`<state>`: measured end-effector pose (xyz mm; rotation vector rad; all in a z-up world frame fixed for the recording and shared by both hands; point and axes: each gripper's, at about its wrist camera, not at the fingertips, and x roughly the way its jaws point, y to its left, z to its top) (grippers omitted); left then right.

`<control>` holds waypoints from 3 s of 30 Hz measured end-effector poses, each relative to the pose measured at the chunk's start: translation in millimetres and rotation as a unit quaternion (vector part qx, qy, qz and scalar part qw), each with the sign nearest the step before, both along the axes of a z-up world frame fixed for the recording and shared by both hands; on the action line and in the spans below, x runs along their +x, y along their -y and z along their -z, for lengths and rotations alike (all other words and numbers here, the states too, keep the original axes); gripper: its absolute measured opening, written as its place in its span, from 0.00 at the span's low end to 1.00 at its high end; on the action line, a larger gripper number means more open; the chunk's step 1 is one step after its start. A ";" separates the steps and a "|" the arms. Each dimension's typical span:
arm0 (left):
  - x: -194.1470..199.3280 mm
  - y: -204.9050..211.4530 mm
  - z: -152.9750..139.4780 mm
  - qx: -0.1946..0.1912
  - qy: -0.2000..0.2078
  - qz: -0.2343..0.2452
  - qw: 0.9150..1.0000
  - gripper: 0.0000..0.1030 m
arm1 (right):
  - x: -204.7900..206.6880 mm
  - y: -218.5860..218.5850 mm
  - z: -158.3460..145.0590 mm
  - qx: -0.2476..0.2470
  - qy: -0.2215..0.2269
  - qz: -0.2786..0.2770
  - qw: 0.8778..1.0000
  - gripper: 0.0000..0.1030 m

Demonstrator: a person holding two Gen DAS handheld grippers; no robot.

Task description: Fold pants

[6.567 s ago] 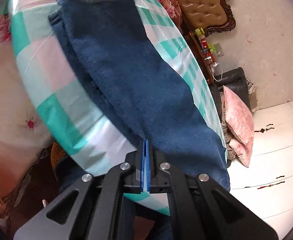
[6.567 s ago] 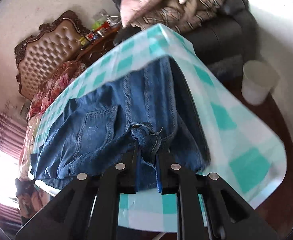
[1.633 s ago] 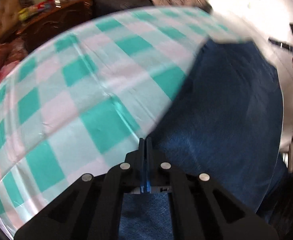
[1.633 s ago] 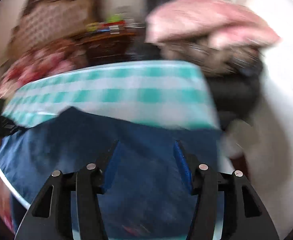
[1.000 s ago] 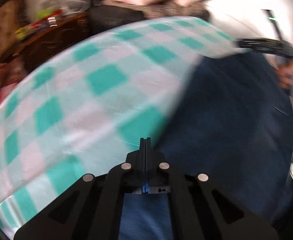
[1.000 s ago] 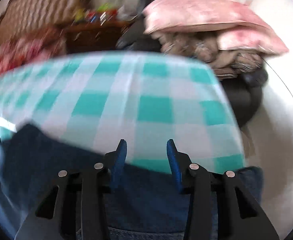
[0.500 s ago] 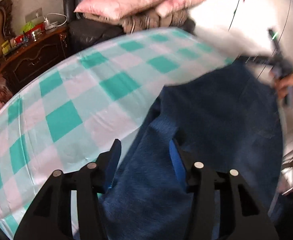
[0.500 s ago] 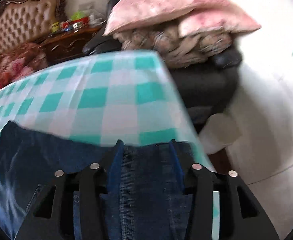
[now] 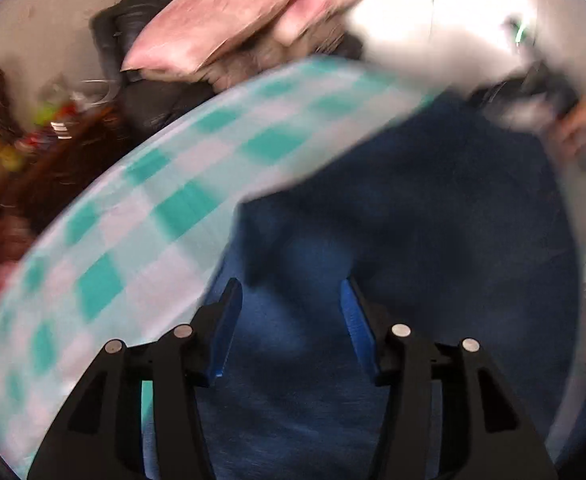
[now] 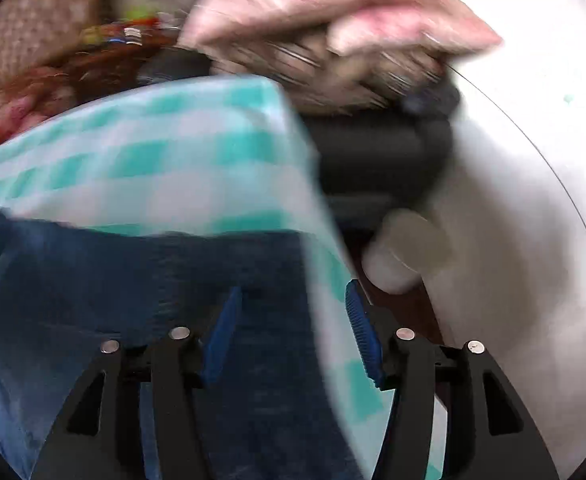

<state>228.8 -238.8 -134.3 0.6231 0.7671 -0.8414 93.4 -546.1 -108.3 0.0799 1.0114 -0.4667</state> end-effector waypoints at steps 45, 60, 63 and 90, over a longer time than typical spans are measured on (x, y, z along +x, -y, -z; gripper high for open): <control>-12.7 -251.1 3.0 -0.107 -0.081 -0.339 0.931 0.15 | -101.3 -163.8 24.9 -0.005 0.028 -0.034 0.999 0.85; 0.3 -485.5 -0.5 -0.116 -0.031 -0.532 0.838 0.34 | -82.1 -201.3 -5.2 0.000 0.029 -0.055 0.998 0.85; -27.3 -523.8 -21.5 -0.160 -0.009 -0.559 0.813 0.34 | -77.8 -228.7 -8.8 0.002 0.039 -0.091 0.995 0.85; -143.6 -189.1 -13.6 -0.124 -0.079 -0.375 0.915 0.98 | -65.7 -307.6 43.5 0.053 -0.005 -0.112 0.992 0.89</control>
